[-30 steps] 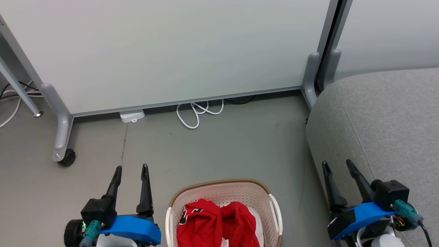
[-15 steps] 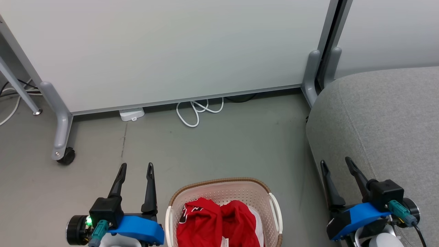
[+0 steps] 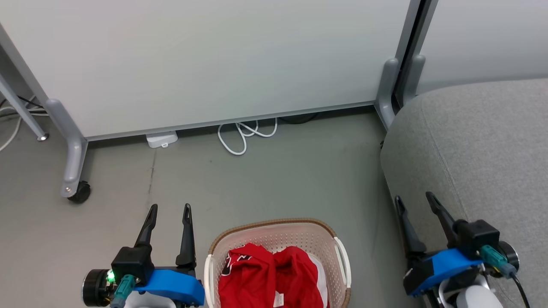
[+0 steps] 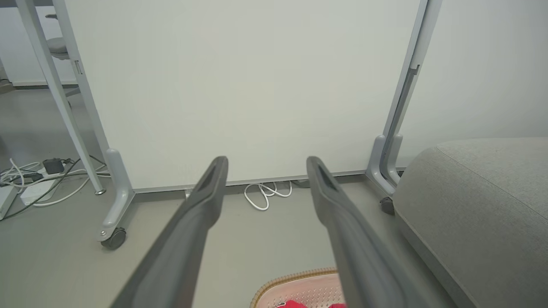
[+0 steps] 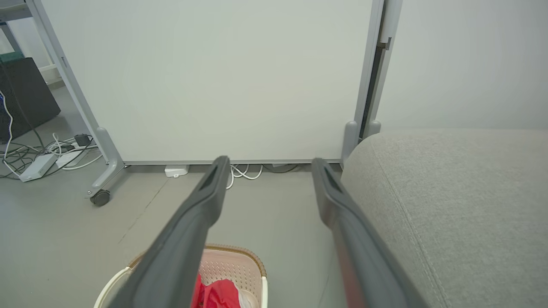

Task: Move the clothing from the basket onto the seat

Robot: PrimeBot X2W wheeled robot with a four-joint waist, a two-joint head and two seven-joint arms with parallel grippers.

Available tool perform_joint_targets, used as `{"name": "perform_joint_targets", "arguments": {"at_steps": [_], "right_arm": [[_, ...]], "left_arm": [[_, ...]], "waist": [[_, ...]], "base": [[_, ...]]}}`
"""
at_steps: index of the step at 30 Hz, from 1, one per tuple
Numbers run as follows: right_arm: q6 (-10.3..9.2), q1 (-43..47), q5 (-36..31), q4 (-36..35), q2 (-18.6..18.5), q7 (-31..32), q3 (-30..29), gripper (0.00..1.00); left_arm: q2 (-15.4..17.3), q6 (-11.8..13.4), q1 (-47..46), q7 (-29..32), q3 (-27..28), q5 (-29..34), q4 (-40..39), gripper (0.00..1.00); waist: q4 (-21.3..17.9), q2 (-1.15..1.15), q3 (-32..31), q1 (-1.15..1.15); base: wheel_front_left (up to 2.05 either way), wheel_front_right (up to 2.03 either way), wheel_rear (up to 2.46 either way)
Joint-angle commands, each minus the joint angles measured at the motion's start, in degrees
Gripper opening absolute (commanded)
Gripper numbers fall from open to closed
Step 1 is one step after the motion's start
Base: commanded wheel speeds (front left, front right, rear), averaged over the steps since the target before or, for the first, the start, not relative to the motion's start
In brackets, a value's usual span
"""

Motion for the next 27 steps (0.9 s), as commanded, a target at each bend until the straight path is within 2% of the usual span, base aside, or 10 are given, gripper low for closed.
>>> {"name": "perform_joint_targets", "arguments": {"at_steps": [1, 10, 19, 27], "right_arm": [[0.03, -1.4, 0.05, -0.54, -0.32, 0.04, 0.45, 1.0], [0.03, -6.24, 0.72, -2.61, -0.3, -0.51, 3.53, 1.0], [0.03, -12.79, 2.21, -5.08, -0.25, -1.74, 5.96, 1.0], [0.03, -16.38, 4.26, -5.33, -0.25, -3.29, 8.51, 1.0]], "left_arm": [[-0.09, 0.1, -0.26, -0.28, 0.3, -0.13, 0.11, 1.0], [-0.08, -0.81, -3.69, -0.23, -0.31, -0.4, 4.17, 1.0], [0.0, -2.08, -12.32, 1.38, -1.97, -1.41, 14.38, 1.0], [0.2, -1.85, -20.24, 4.17, -2.46, -1.74, 25.67, 1.0]], "waist": [[-0.95, 0.0, 1.14, 0.0], [-5.97, 0.0, 10.01, 0.0], [-10.91, 0.0, 22.27, 0.0], [-14.78, 0.0, 30.78, 0.0]], "base": [[0.0, 0.0, 0.0], [0.0, 0.0, 0.0], [0.0, 0.0, 0.0], [0.0, 0.0, 0.0]]}}
